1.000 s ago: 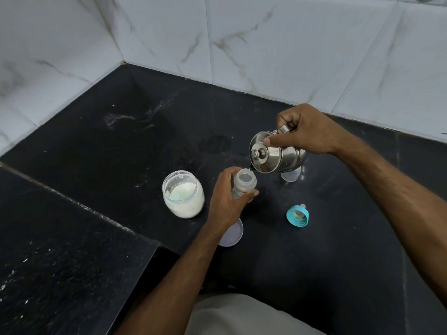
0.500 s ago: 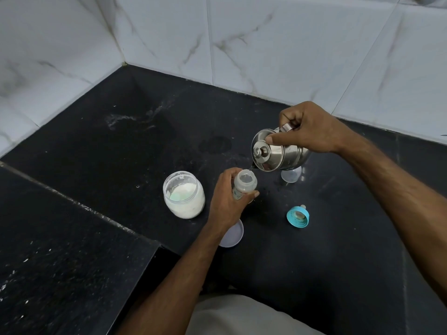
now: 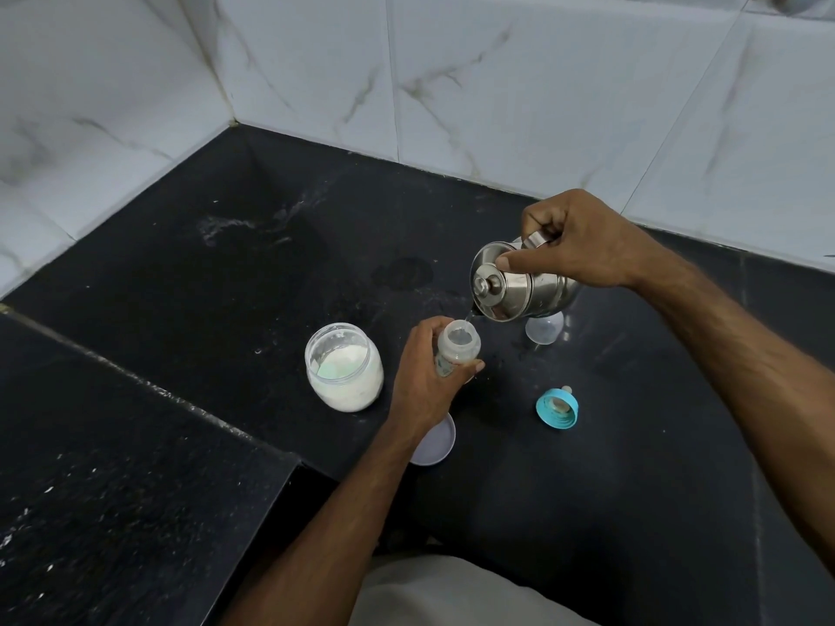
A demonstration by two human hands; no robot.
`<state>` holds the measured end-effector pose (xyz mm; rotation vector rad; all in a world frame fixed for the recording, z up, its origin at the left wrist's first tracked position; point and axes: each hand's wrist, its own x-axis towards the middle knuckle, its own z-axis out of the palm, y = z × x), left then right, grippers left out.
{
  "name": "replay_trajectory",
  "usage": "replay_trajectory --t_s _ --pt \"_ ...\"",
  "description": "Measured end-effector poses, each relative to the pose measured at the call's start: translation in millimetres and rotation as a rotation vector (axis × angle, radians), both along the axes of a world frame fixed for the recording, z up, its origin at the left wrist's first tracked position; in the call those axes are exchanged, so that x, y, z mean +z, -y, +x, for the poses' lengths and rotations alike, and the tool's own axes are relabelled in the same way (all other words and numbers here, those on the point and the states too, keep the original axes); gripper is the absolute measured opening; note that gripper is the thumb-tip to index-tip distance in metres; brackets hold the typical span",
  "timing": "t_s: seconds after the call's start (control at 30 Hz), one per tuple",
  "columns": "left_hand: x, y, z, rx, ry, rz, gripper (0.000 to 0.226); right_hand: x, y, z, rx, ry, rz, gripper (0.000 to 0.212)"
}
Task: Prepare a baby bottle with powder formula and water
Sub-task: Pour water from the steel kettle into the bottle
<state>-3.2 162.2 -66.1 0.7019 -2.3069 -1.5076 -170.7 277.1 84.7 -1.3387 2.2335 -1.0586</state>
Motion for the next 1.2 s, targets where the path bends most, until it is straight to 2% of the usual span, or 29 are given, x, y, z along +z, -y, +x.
replay_trajectory --t_s 1.2 --pt "-13 6 1 -0.014 -0.068 0.019 0.059 1 2 -3 0.03 -0.038 0.042 0.041"
